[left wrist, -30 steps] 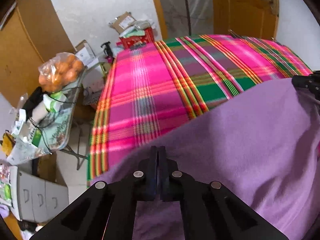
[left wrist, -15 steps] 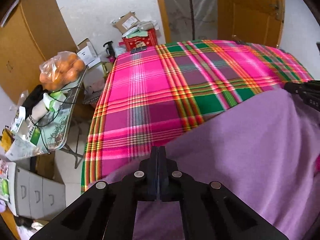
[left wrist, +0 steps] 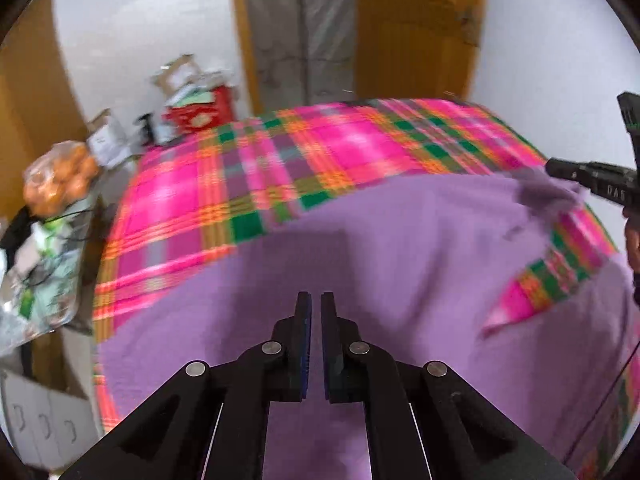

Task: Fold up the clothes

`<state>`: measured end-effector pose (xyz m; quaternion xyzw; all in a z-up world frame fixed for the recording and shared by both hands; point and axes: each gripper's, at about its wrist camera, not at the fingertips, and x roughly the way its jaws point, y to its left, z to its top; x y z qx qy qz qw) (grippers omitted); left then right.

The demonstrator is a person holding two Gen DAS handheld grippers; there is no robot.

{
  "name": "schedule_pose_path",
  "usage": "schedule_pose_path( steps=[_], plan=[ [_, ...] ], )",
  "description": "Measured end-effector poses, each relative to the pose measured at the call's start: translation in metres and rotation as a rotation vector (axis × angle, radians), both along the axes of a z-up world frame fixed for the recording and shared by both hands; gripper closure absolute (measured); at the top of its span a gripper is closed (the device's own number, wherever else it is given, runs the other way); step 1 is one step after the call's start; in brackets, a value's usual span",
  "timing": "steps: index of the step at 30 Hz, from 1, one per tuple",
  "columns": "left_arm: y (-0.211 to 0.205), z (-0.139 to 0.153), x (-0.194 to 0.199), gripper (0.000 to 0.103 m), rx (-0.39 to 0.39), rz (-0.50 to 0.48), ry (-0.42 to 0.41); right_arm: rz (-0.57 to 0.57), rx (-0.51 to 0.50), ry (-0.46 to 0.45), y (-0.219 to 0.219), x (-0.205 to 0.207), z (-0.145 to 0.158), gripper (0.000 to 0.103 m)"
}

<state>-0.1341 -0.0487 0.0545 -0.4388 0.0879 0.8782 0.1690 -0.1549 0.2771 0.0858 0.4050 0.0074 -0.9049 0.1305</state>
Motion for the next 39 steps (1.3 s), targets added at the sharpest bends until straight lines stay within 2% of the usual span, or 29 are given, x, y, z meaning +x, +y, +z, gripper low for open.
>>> schedule_pose_path(
  steps=[4,8,12,16,22,25,27,28,29,32,37,39],
  plan=[
    [0.037,-0.006,0.006,0.095,0.045,-0.086,-0.059,0.105,0.001,-0.067,-0.006,0.034,-0.02,0.096],
    [0.066,-0.016,0.007,0.094,0.048,-0.121,-0.101,0.164,0.033,-0.095,-0.03,0.046,-0.038,0.082],
    [0.074,-0.025,-0.003,0.094,0.053,-0.105,-0.137,0.192,0.054,-0.1,-0.049,0.046,-0.049,0.081],
    [0.069,-0.032,-0.016,0.094,0.08,-0.062,-0.161,0.225,0.16,-0.05,-0.069,0.052,-0.057,0.07],
    [0.059,-0.041,-0.037,0.094,0.139,-0.002,-0.2,0.272,0.252,-0.03,-0.092,0.05,-0.067,0.069],
    [0.054,-0.044,-0.044,0.094,0.168,0.021,-0.214,0.276,0.257,-0.026,-0.095,0.047,-0.069,0.069],
    [0.053,-0.044,-0.045,0.094,0.184,0.023,-0.217,0.27,0.255,-0.034,-0.095,0.048,-0.069,0.074],
    [0.052,-0.044,-0.046,0.094,0.188,0.024,-0.217,0.264,0.256,-0.038,-0.094,0.048,-0.069,0.094],
    [0.051,-0.044,-0.045,0.094,0.191,0.026,-0.216,0.257,0.257,-0.043,-0.093,0.049,-0.069,0.098],
    [0.052,-0.044,-0.043,0.094,0.18,0.024,-0.205,0.251,0.217,-0.065,-0.087,0.052,-0.065,0.099],
    [0.054,-0.045,-0.044,0.094,0.173,0.027,-0.207,0.259,0.058,-0.12,-0.068,0.064,-0.048,0.099],
    [0.057,-0.045,-0.044,0.094,0.162,0.029,-0.205,0.267,0.033,-0.153,-0.065,0.065,-0.051,0.099]
  ],
)
